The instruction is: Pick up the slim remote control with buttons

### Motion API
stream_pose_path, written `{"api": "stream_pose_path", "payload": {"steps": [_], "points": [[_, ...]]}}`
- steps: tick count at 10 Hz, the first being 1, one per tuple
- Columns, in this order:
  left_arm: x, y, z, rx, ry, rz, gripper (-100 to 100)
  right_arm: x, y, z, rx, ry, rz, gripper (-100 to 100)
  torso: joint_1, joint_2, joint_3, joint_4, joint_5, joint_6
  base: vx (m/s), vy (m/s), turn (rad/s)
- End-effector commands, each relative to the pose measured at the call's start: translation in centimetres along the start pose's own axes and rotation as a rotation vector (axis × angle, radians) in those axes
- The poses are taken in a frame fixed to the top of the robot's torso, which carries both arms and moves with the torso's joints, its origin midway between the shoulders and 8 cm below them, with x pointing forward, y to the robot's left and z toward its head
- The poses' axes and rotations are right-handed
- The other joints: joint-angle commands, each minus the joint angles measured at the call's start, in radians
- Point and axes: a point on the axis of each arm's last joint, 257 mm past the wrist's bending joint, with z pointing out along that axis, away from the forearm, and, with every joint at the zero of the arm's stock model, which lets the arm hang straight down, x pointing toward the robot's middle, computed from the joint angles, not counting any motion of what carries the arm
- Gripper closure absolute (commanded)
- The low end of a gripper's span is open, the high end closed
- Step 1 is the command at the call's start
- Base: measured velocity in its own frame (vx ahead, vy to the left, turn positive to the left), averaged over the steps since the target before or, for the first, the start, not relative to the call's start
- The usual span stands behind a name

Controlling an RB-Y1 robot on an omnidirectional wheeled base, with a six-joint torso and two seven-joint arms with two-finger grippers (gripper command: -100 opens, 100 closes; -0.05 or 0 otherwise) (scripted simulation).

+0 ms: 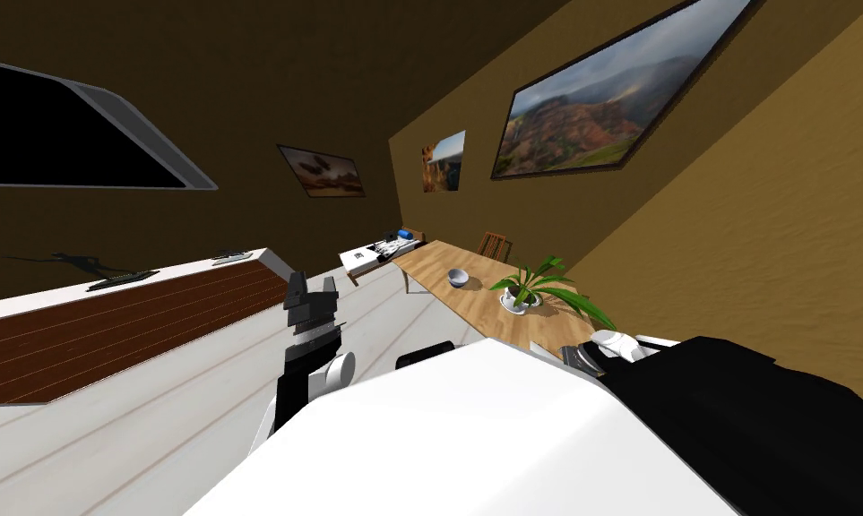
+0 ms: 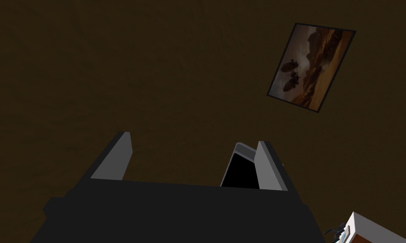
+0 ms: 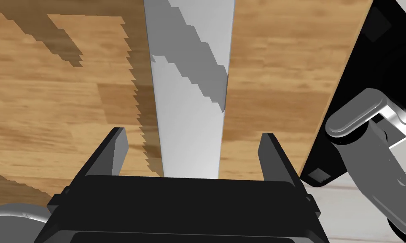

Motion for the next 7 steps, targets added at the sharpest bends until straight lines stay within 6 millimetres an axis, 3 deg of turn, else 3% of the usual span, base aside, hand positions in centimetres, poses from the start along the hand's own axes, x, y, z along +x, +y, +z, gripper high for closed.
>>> {"api": "stream_pose_path", "payload": {"steps": [1, 2, 3, 7], "points": [[0.0, 0.0, 0.0, 0.0, 0.0, 0.0, 0, 0.0, 0.0, 0.0, 0.0, 0.0, 0.0, -100, 0.0, 0.0, 0.0, 0.0, 0.0, 0.0, 0.026, -0.04, 0.01], [0.0, 0.0, 0.0, 0.0, 0.0, 0.0, 0, 0.1, 0.0, 0.0, -0.001, 0.001, -0.002, 0, 0.003, 0.003, 0.002, 0.001, 0.001, 0.0, 0.006, -0.008, 0.002], [0.0, 0.0, 0.0, 0.0, 0.0, 0.0, 0, -0.1, 1.1, 1.3, -0.001, 0.0, 0.006, -100, 0.006, 0.004, 0.003, 0.001, 0.001, 0.0, 0.0, -0.041, 0.058], [0.0, 0.0, 0.0, 0.0, 0.0, 0.0, 0, -0.1, 2.0, 2.2, -0.004, -0.002, 0.009, -100, 0.004, 0.006, 0.004, 0.001, 0.001, 0.0, -0.001, -0.042, 0.029]]}}
